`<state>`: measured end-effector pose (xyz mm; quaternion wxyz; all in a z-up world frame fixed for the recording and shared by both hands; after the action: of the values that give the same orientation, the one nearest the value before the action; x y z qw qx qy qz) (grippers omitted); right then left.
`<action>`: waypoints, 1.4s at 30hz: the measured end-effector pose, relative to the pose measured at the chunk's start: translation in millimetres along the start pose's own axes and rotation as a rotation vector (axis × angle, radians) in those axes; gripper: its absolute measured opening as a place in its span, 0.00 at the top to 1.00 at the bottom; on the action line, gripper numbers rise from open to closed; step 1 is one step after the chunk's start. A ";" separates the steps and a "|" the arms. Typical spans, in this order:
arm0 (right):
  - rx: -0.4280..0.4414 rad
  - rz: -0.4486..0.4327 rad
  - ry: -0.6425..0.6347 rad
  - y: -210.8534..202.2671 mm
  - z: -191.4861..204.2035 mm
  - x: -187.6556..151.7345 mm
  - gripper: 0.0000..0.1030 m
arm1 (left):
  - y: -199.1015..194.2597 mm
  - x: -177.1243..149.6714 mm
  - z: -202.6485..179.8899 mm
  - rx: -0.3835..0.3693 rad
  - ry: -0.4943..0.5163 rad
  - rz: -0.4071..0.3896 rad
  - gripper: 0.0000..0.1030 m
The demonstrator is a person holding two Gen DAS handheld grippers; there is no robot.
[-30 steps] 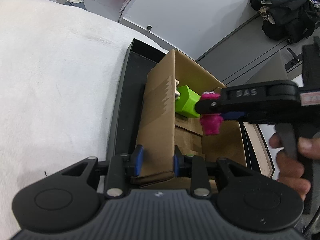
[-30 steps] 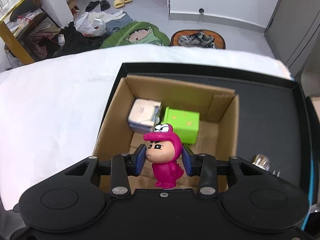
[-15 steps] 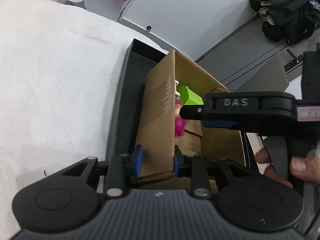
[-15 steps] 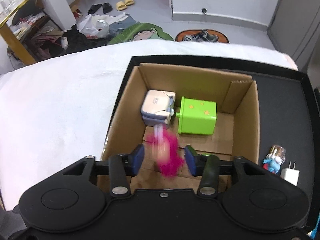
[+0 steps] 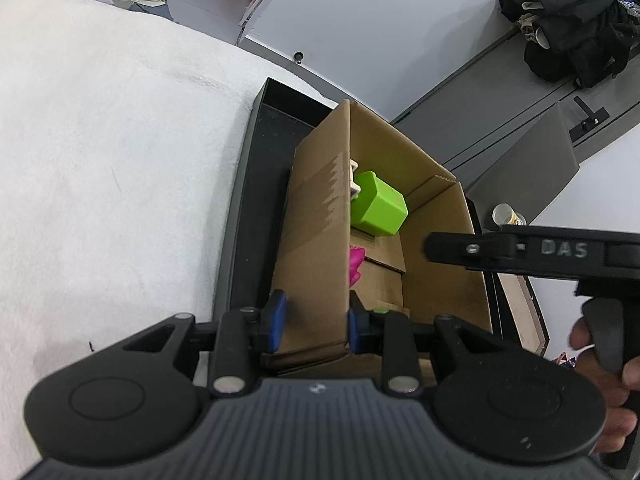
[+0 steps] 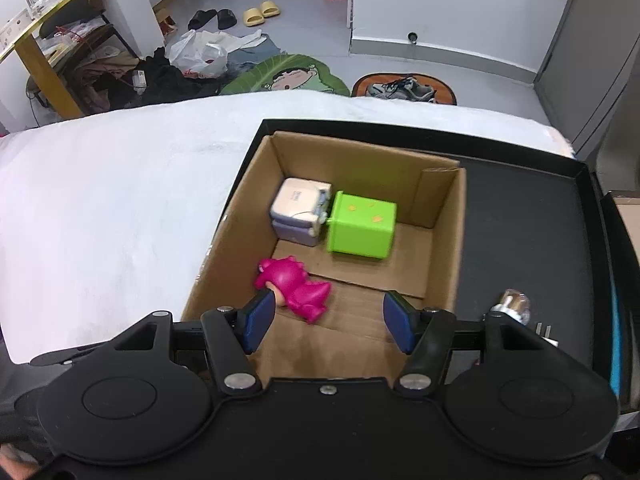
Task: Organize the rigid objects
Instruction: 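Open the right gripper to drop the pink figurine into the box, then move the right gripper back over the brown-haired girl figurine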
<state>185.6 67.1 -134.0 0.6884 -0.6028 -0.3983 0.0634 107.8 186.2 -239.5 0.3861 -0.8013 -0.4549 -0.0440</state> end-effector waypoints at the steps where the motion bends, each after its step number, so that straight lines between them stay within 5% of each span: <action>1: 0.003 -0.002 0.004 -2.6 -3.5 0.0 0.42 | 0.2 -0.1 -0.4 0.001 0.001 0.000 0.73; 28: -0.115 -0.007 0.078 -26.7 -123.0 -33.4 0.38 | -0.3 1.4 -2.0 0.019 0.017 0.004 0.73; 42: -0.122 0.045 0.170 8.5 -155.9 -65.7 0.38 | 4.4 1.5 -20.2 0.131 0.141 0.026 0.79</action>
<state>242.1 -89.5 -165.6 0.6802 -0.6556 -0.3280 0.0033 117.8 172.6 -227.3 0.4693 -0.7749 -0.4183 -0.0653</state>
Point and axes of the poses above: each gripper's, at about its wrist camera, not at the fingertips, and y roughly the way its jaws point, z to its left, x to its top, the point moved 4 cm from there along y, roughly the way its jaws point, and after that the axes turned 9 degrees about -x, right-handed, at the moved point
